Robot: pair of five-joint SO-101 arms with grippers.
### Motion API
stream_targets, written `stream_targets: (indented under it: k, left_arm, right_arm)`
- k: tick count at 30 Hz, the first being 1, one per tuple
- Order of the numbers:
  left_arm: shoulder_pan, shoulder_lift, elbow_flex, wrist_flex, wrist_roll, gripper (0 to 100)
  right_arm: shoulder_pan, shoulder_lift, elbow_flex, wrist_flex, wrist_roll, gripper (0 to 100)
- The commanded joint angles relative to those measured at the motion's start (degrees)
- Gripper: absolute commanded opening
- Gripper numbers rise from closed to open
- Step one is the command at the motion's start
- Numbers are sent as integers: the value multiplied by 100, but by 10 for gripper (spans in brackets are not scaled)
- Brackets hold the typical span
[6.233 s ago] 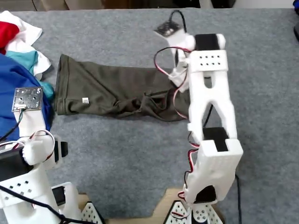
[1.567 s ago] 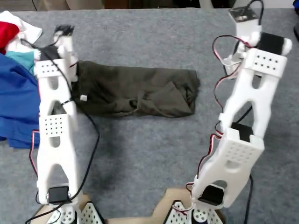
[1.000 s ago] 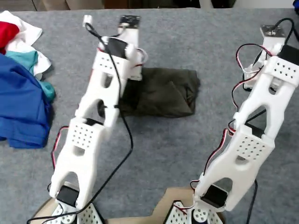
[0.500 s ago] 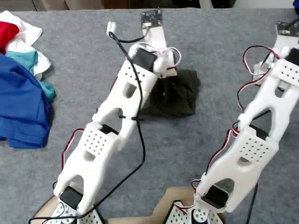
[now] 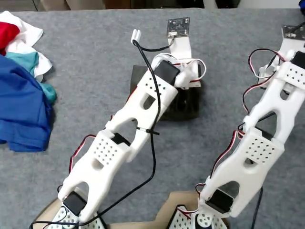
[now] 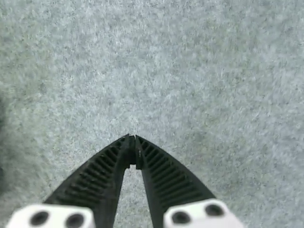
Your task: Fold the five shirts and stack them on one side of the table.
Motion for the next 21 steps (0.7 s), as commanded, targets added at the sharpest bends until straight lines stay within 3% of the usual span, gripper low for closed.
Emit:
stream_targets:
  k: [1,3,7,14,21]
  left_arm:
    - [97,-242,-26,-264,44,22]
    - [97,-110,-53,-334,44,57]
    - [193,-40,-70,-193,325,226]
    - [308,-48,-88,-88,440,240]
    - [-448,-57,-202,273,475,230]
  right_arm:
    - [110,13,-347,-44,-18,9]
    - [110,31,-347,-44,-18,9]
    - [110,31,-347,-53,-18,9]
    - [110,31,-321,-79,-18,9]
    - [48,31,-312,9,-18,9]
